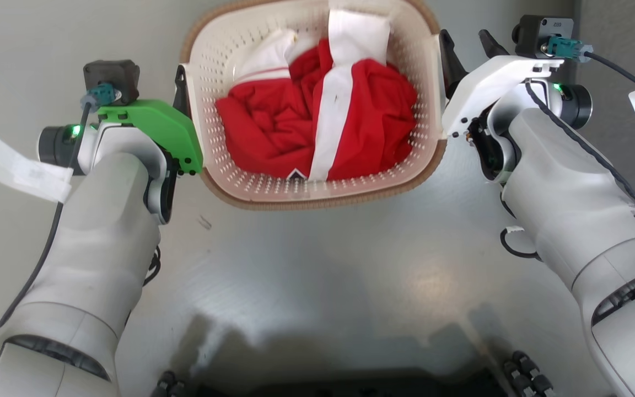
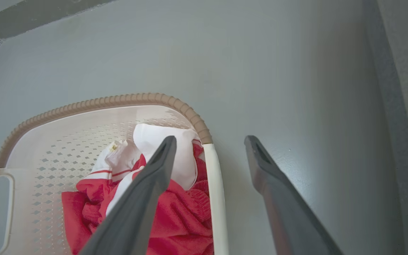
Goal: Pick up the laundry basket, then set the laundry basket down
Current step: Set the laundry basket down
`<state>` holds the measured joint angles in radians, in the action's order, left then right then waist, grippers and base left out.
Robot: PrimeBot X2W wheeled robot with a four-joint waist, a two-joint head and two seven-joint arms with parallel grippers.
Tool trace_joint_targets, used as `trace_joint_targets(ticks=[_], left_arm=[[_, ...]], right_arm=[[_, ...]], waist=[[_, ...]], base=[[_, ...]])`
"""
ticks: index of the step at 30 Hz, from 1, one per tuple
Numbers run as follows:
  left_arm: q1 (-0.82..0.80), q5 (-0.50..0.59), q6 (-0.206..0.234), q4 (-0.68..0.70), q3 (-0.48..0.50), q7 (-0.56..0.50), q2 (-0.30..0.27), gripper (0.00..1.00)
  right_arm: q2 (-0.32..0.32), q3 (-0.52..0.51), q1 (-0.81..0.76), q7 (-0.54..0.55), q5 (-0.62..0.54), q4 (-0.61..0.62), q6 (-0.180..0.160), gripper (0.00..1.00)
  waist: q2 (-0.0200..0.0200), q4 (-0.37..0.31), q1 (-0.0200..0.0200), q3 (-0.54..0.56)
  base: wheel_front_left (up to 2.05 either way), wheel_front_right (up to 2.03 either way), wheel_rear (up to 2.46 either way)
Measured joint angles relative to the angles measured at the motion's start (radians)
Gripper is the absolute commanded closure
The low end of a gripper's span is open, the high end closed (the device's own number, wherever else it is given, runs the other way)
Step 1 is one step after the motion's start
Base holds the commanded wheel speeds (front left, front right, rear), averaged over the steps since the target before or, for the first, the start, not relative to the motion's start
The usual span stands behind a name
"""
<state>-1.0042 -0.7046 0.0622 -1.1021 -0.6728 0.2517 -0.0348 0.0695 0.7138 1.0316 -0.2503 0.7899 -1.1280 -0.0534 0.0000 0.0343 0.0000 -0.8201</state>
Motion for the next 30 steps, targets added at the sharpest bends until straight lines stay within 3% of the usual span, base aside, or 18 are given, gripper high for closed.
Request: trace_joint_targets(ticks=[13, 30], left_arm=[[0.086, 0.000, 0.000, 0.063, 0.061, 0.000, -0.003, 0.00], [0.300, 0.074, 0.010, 0.303, 0.214, 0.000, -0.038, 0.00]], right_arm=[[-0.001, -0.029, -0.065, 0.000, -0.026, 0.041, 0.003, 0.00], [-0.003, -0.095, -0.255, 0.000, -0.118, 0.198, 0.003, 0.00]], waist=[[0.0000, -0.004, 0.0000, 0.146], [0.0000, -0.005, 0.0000, 0.389]], base=[[0.00, 0.00, 0.00], [0.00, 0.00, 0.00]])
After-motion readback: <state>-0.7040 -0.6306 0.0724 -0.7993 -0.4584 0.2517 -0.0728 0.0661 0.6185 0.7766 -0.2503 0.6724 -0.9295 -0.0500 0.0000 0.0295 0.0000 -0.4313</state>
